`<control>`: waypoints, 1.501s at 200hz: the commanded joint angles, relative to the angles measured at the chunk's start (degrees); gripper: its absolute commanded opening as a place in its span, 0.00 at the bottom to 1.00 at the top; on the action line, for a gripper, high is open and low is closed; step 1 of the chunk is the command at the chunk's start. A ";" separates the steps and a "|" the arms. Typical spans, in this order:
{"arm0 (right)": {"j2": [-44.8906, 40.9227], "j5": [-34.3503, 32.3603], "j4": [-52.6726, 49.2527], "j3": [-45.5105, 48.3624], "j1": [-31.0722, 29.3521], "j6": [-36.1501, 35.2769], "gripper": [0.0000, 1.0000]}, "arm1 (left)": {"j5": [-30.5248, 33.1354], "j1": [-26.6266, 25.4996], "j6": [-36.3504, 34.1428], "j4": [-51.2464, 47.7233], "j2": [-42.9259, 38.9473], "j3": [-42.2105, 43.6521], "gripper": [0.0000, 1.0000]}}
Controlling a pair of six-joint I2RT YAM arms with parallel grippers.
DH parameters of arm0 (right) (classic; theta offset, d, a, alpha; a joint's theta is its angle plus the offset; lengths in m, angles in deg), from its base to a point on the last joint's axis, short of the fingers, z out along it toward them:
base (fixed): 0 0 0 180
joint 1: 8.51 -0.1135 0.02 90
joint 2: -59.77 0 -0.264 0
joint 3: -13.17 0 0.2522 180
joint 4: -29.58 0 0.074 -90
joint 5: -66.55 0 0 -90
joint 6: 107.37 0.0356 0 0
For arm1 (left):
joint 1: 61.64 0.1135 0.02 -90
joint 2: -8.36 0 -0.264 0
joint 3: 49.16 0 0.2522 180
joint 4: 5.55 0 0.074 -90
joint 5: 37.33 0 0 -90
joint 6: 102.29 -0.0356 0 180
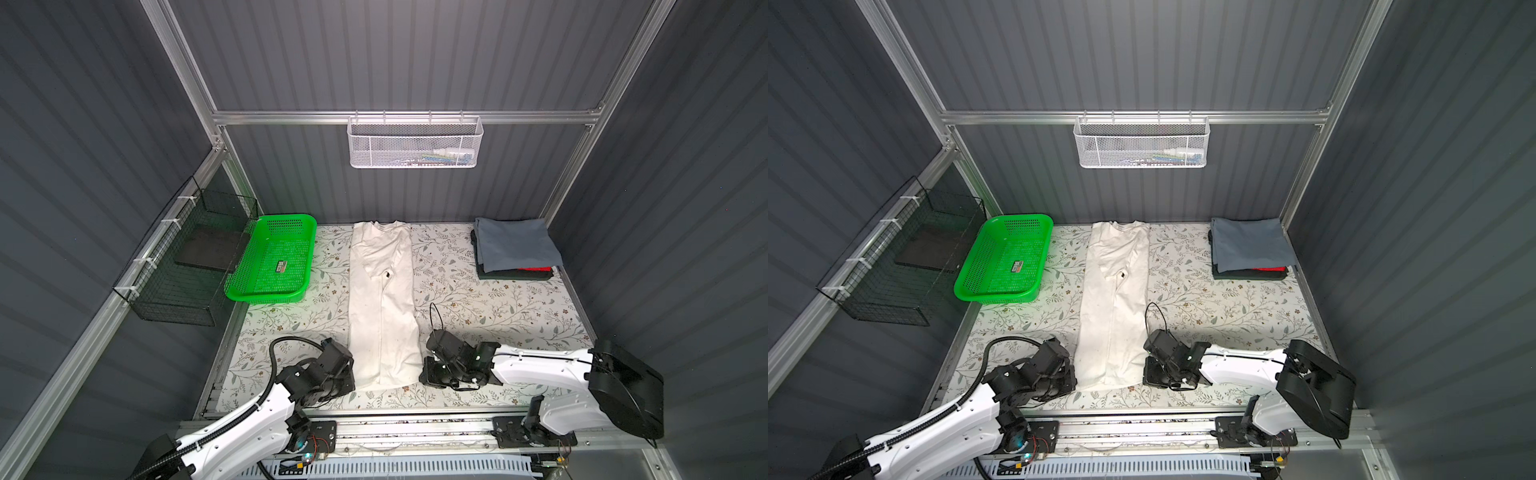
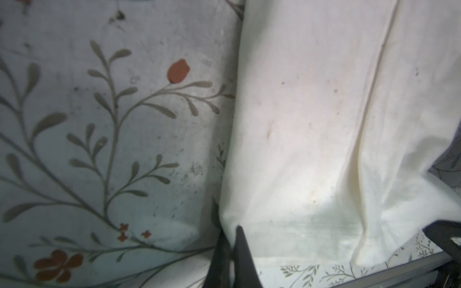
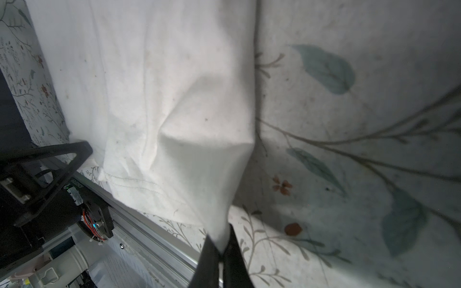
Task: Fold and stack the t-shirts
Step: 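Lift the near end with both grippers and fold it toward the far end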
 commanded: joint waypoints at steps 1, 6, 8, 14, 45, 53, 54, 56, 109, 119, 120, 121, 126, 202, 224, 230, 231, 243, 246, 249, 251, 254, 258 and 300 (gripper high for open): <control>-1.70 -1.10 1.56 1.43 -0.36 0.52 0.00 | 1.38 -0.23 -1.79 -3.94 -1.39 -1.92 0.00; -2.09 -1.06 2.03 1.74 -0.51 0.84 0.00 | 1.43 -0.23 -1.87 -3.93 -1.55 -2.04 0.00; -2.23 -1.12 2.22 1.72 -0.58 0.89 0.00 | 1.46 -0.23 -1.87 -3.87 -1.60 -2.07 0.00; -2.93 -1.17 2.77 2.08 -0.84 1.12 0.00 | 1.39 -0.23 -1.87 -3.59 -1.72 -2.10 0.00; -7.56 -5.26 1.71 3.01 -3.27 3.03 0.00 | 2.32 -0.18 -1.11 -1.17 -2.47 -3.09 0.00; -8.60 -5.95 1.57 3.39 -3.77 3.62 0.00 | 2.52 -0.22 -0.89 -0.83 -2.68 -3.73 0.00; -8.73 -6.05 1.55 3.47 -3.87 3.67 0.00 | 2.52 -0.23 -0.90 -0.79 -2.73 -3.80 0.00; -9.01 -6.26 1.47 3.52 -4.01 3.78 0.00 | 2.59 -0.23 -0.88 -0.75 -2.82 -3.96 0.00; -13.60 -11.71 -4.59 1.97 -7.19 6.06 0.00 | 1.62 -0.15 -2.87 -1.96 -6.47 -8.44 0.00; -13.82 -12.42 -5.09 1.64 -7.76 6.40 0.00 | 1.31 -0.22 -3.32 -2.51 -6.93 -9.16 0.00; -13.85 -12.49 -5.12 1.67 -7.84 6.43 0.00 | 1.30 -0.22 -3.39 -2.55 -6.97 -9.19 0.00; -13.90 -12.57 -5.09 1.64 -7.93 6.44 0.00 | 1.30 -0.23 -3.47 -2.61 -6.99 -9.21 0.00; -14.00 -12.81 -5.22 1.61 -8.24 6.64 0.00 | 1.29 -0.23 -3.67 -2.89 -7.30 -9.42 0.00; -14.53 -15.57 -5.47 1.54 -10.51 8.01 0.00 | 1.21 -0.22 -2.27 -3.96 -11.14 -9.20 0.00; -16.14 -16.23 -5.19 1.57 -10.65 8.33 0.00 | 1.21 -0.22 -2.98 -4.25 -9.78 -9.99 0.00; -16.33 -16.58 -4.99 1.54 -10.59 8.31 0.00 | 1.36 -0.23 -3.40 -4.17 -9.17 -10.24 0.00; -16.33 -16.59 -5.03 1.58 -10.58 8.30 0.00 | 1.37 -0.23 -3.47 -4.12 -8.97 -10.26 0.00; -16.43 -17.46 -4.73 1.57 -10.57 8.19 0.00 | 2.39 -0.22 -4.28 -4.25 -7.25 -11.11 0.00; -16.42 -17.78 -4.64 1.46 -10.61 8.14 0.00 | 2.62 -0.23 -4.39 -4.25 -6.83 -11.35 0.00; -16.42 -18.02 -4.65 1.39 -10.65 8.00 0.00 | 2.80 -0.19 -4.64 -4.13 -6.39 -11.62 0.00; -16.38 -18.19 -4.63 1.29 -10.61 7.96 0.00 | 2.97 -0.22 -4.85 -4.09 -6.13 -11.82 0.00; -16.34 -18.51 -4.78 1.20 -10.64 7.95 0.00 | 3.16 -0.22 -5.02 -3.94 -5.73 -12.14 0.00; -16.27 -18.94 -4.87 0.96 -10.58 7.89 0.00 | 3.56 -0.23 -5.32 -3.78 -5.03 -12.43 0.00; -16.44 -20.57 -6.47 0.23 -9.27 8.17 0.00 | 9.53 -0.22 -5.42 -4.05 -0.16 -16.87 0.00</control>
